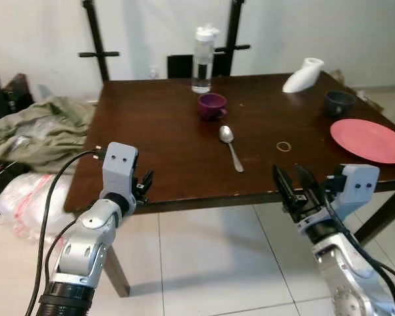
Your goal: Setting the table
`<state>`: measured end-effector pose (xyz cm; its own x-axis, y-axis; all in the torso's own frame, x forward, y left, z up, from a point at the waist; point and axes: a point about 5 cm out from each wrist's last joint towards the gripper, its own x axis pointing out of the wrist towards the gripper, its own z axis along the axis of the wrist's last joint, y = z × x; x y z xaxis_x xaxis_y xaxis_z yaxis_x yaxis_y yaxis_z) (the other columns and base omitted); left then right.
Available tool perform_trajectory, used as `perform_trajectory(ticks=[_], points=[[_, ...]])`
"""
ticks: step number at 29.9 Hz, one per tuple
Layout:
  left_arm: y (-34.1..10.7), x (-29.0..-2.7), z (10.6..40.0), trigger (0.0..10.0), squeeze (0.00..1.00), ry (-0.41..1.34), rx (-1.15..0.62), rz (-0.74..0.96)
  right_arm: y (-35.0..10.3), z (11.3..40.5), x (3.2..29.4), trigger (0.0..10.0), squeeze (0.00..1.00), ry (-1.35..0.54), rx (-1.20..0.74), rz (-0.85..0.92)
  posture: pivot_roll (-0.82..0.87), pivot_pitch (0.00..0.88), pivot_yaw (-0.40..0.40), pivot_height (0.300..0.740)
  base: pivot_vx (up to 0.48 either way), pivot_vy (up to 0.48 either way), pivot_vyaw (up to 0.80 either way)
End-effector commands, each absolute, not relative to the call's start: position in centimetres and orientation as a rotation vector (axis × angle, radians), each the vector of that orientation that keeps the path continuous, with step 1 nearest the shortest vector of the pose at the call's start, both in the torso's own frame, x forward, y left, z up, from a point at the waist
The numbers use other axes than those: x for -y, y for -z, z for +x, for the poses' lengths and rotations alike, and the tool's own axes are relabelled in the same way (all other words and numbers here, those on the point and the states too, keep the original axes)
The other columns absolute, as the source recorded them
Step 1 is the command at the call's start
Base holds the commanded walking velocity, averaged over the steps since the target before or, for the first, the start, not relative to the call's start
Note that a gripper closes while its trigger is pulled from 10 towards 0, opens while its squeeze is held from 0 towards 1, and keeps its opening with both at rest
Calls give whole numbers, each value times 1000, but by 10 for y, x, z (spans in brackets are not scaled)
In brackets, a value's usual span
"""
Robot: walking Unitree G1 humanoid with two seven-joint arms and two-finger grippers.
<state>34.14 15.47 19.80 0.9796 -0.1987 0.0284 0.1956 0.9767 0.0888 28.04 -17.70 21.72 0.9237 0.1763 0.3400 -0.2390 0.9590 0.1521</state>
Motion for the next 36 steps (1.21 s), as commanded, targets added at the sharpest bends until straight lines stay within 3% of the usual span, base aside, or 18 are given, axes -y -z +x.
perform_trajectory(ticks=[1, 31, 36], points=[[-193, -153, 342, 10000, 0, 200, 25, 82, -213, 280, 181, 10000, 0, -190, 319, 193, 32, 105, 82, 740, 469, 0, 0], [-192, -149, 341, 10000, 0, 229, 31, 87, -209, 280, 178, 10000, 0, -214, 309, 183, 34, 104, 87, 740, 462, 0, 0], [-190, -148, 341, 10000, 0, 239, 5, 94, -207, 280, 178, 10000, 0, -217, 300, 178, 34, 104, 87, 740, 0, 0, 0]])
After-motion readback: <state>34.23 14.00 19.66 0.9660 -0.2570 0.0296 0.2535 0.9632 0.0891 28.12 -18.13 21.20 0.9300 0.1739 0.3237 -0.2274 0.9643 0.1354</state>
